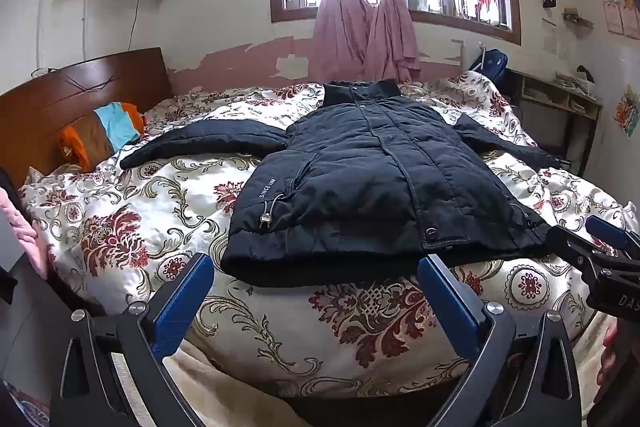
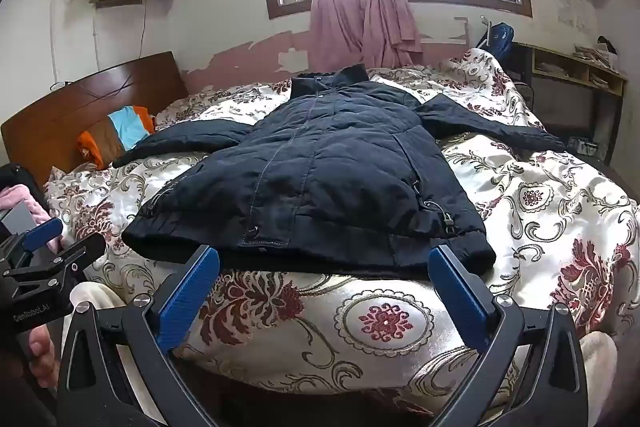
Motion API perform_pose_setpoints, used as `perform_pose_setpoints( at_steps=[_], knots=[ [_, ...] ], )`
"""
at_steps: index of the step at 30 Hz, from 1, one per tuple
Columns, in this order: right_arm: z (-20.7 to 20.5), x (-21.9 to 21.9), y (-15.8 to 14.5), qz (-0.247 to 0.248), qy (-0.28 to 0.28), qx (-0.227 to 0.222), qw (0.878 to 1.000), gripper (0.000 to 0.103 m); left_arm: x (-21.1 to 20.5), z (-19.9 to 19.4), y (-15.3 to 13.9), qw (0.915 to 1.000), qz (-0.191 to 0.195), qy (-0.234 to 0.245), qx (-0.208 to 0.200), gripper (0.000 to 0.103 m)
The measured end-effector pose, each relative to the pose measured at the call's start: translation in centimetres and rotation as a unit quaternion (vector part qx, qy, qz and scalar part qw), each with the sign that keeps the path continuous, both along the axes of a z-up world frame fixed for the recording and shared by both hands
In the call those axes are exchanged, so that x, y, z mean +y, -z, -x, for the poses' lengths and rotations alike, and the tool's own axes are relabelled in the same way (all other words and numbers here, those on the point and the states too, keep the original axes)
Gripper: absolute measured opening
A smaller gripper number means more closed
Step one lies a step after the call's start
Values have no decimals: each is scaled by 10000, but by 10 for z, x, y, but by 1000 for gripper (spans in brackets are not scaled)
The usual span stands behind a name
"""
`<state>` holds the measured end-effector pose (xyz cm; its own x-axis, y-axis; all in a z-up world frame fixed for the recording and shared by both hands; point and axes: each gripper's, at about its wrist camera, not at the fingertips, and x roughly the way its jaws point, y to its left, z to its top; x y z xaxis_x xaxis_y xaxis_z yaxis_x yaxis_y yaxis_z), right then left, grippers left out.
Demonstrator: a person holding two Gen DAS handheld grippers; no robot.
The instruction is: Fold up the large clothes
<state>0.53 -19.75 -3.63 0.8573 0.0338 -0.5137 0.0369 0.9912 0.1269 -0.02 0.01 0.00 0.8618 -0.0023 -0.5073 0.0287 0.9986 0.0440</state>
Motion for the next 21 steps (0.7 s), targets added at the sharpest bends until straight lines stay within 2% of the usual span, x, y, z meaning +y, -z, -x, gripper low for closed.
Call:
perform_pose_setpoints(
  at_steps=[21],
  knots=[
    [2,1,0,-8,-43,16,10000,102,-3,0,-5,10000,19,68,-62,103]
  ],
)
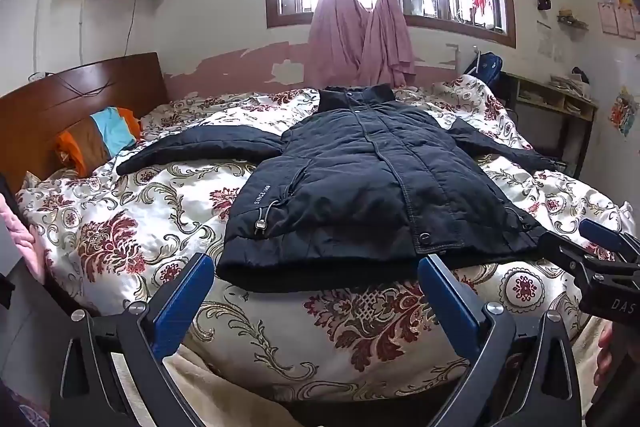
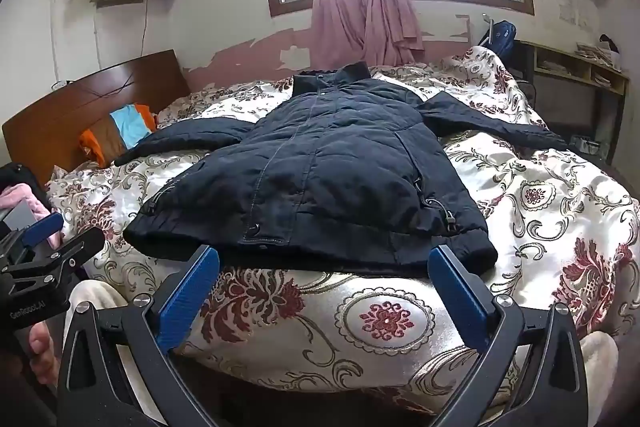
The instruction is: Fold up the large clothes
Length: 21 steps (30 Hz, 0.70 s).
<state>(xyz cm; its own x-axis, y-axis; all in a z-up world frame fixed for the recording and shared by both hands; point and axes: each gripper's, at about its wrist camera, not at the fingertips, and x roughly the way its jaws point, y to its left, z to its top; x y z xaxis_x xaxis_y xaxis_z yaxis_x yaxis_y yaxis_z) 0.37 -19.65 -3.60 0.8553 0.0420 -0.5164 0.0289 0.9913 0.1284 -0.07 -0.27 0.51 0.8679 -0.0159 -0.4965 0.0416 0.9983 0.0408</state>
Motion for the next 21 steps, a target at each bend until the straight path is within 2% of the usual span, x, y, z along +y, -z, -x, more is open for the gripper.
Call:
perform_pose_setpoints(
  at_steps=[21],
  knots=[
    [-1,-2,-1,-31,-11,31,10000,102,2,0,0,10000,-7,19,-38,103]
  ],
)
